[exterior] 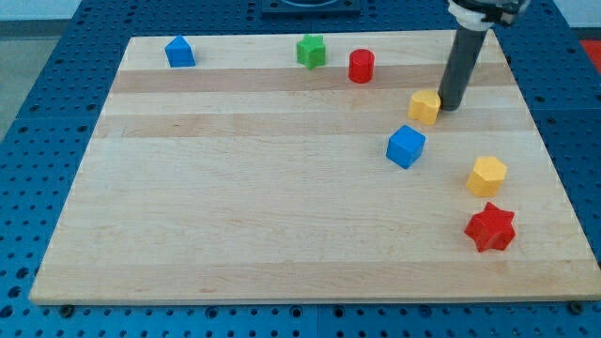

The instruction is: Push the yellow heart towards the top of the blue cube

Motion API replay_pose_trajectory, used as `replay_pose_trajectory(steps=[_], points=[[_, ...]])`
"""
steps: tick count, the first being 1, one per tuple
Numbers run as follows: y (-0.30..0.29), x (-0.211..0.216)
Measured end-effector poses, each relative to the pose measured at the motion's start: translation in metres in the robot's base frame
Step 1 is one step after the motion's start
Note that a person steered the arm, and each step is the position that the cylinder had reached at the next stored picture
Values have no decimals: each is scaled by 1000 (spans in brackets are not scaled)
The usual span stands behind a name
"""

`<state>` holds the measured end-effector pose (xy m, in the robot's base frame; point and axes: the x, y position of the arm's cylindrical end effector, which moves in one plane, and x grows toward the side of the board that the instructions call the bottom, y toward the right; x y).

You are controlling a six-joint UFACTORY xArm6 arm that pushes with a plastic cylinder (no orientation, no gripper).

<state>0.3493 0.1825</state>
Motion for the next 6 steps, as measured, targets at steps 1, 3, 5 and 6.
replay_pose_trajectory(steps=[1,3,5,6], points=[[-21,-2],[-24,11],[-32,32],[-45,42]])
